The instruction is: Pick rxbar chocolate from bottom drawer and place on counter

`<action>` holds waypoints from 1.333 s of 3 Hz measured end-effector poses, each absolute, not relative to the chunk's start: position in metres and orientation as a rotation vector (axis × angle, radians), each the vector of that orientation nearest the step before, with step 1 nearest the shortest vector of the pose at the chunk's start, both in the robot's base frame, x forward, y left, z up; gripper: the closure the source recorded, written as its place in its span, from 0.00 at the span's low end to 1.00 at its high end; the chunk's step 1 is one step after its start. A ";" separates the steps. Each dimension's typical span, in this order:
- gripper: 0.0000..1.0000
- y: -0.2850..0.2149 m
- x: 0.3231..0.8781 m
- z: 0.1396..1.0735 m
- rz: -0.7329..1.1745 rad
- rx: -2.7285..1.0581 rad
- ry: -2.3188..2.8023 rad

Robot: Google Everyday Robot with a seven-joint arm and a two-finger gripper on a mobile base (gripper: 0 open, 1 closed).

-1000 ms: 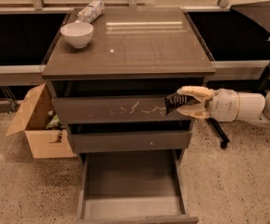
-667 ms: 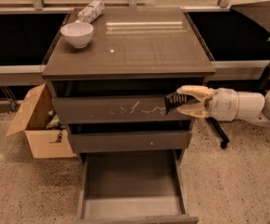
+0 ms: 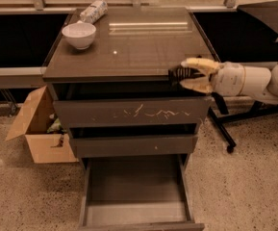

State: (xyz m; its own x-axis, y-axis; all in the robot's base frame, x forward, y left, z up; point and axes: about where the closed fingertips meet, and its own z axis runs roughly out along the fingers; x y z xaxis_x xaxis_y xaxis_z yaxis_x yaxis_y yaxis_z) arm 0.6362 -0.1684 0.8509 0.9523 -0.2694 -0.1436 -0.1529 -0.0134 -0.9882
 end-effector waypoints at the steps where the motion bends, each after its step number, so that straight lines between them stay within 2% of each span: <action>1: 1.00 -0.172 0.661 0.906 -0.184 -1.584 0.238; 3: 1.00 -0.186 0.671 0.920 -0.230 -1.561 0.259; 4: 1.00 -0.161 0.687 0.937 -0.249 -1.620 0.304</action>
Offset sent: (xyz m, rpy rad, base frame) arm 0.0194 -0.0010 0.0420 -0.0048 -0.0888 0.0085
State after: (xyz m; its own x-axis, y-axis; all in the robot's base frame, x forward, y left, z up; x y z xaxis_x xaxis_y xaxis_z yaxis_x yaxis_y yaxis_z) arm 0.6870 -0.1614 0.9372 0.9391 -0.3429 -0.0221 -0.0454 -0.0600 -0.9972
